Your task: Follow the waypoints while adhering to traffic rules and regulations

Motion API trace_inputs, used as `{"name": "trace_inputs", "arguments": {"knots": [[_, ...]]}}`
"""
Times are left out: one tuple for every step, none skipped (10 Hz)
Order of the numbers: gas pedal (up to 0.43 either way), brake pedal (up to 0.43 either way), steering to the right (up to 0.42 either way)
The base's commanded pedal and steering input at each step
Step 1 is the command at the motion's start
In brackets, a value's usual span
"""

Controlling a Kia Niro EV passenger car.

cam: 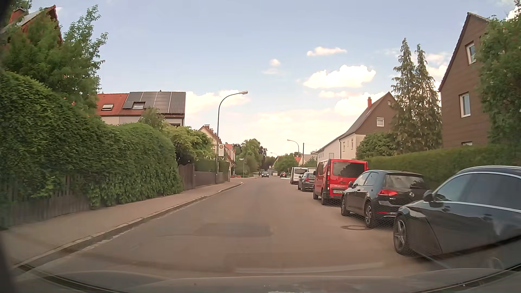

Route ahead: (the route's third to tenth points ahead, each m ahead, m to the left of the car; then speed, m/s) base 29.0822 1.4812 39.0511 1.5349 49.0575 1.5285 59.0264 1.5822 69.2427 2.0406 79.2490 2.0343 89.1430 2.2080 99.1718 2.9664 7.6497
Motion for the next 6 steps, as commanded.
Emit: {"name": "trace_inputs", "arguments": {"knots": [[0.098,0.018,-0.01],[0.087,0.018,-0.01],[0.087,0.018,-0.01],[0.087,0.018,-0.012],[0.087,0.018,-0.013],[0.087,0.018,-0.013]]}}
